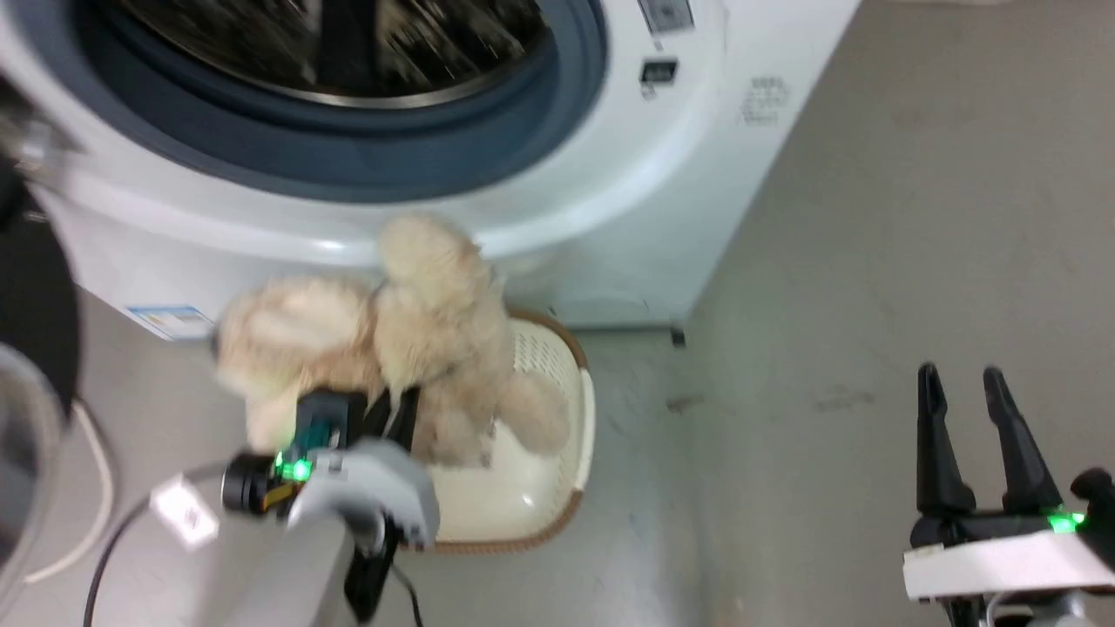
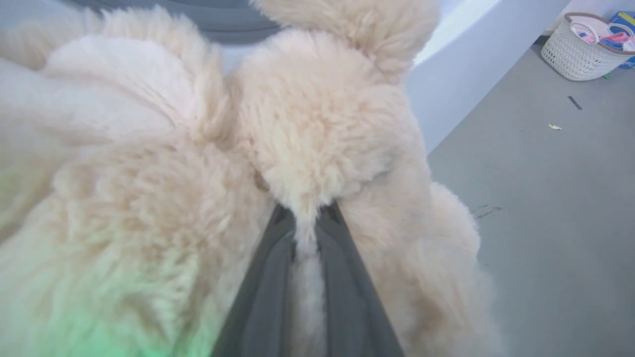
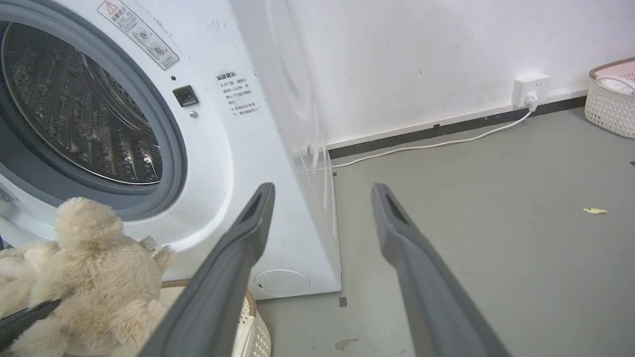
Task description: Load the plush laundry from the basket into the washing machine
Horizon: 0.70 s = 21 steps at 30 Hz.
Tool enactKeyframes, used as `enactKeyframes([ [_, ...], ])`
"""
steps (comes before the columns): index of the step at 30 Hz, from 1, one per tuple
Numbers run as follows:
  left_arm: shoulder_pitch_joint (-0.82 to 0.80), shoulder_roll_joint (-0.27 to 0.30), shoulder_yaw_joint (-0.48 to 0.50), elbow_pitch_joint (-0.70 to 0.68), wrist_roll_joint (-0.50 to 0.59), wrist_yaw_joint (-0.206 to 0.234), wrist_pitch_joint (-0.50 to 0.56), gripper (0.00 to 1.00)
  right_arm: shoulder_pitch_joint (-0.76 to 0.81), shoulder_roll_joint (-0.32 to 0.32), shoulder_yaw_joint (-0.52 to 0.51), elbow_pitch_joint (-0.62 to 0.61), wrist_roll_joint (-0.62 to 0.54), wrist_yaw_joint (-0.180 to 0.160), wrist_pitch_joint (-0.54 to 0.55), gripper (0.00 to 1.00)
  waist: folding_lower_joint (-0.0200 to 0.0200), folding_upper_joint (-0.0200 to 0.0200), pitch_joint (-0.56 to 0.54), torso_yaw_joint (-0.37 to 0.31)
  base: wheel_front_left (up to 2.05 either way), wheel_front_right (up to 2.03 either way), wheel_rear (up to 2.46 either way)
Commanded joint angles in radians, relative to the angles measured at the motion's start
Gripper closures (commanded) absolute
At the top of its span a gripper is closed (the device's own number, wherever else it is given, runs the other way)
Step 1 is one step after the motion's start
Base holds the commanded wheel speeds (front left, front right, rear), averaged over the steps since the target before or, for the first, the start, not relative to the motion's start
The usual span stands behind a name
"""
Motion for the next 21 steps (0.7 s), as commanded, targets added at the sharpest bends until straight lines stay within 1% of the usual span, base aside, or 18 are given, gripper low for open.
enactKeyframes([
  [1,0.053,0.005,0.015,-0.057,0.003,0.009,-0.006,1.0,0.019,-0.001,-0.004,0.0,-0.006,0.001,-0.004,0.0,0.0002,-0.0001,-0.088,0.053,0.0,0.0,0.0],
  [3,0.119,0.006,0.038,-0.149,0.017,0.024,-0.006,1.0,0.03,-0.001,-0.008,0.001,-0.005,0.001,-0.004,0.0,0.0002,-0.0001,-0.106,0.055,0.0,0.0,0.0],
  [7,0.237,-0.009,0.088,-0.32,0.039,0.044,-0.006,1.0,0.051,-0.001,-0.013,0.001,0.0,0.001,-0.004,0.0,0.0002,-0.0001,-0.146,0.062,0.0,0.0,0.0],
  [10,0.293,-0.025,0.125,-0.456,0.066,0.044,-0.006,1.0,0.067,-0.001,-0.013,0.002,-0.002,0.001,-0.004,0.0,0.0002,-0.0001,-0.168,0.068,0.0,0.0,0.0],
  [13,0.329,-0.029,0.155,-0.563,0.103,0.032,-0.006,1.0,0.071,-0.001,-0.008,-0.001,-0.003,0.001,-0.004,0.0,0.0002,-0.0001,-0.171,0.067,0.0,0.0,0.0],
  [16,0.332,-0.029,0.18,-0.615,0.124,0.019,-0.006,1.0,0.061,-0.001,-0.001,-0.007,-0.003,0.001,-0.004,0.0,0.0002,-0.0001,-0.155,0.058,0.0,0.0,0.0],
  [19,0.293,-0.032,0.2,-0.652,0.127,0.006,-0.006,1.0,0.042,-0.001,0.0,-0.018,0.001,0.001,-0.004,0.0,0.0002,-0.0001,-0.112,0.041,0.0,0.0,0.0],
  [21,0.249,-0.013,0.199,-0.656,0.147,-0.004,-0.006,1.0,0.028,-0.001,0.003,-0.024,0.004,0.001,-0.004,0.0,0.0002,-0.0001,-0.073,0.025,0.0,0.0,0.0],
])
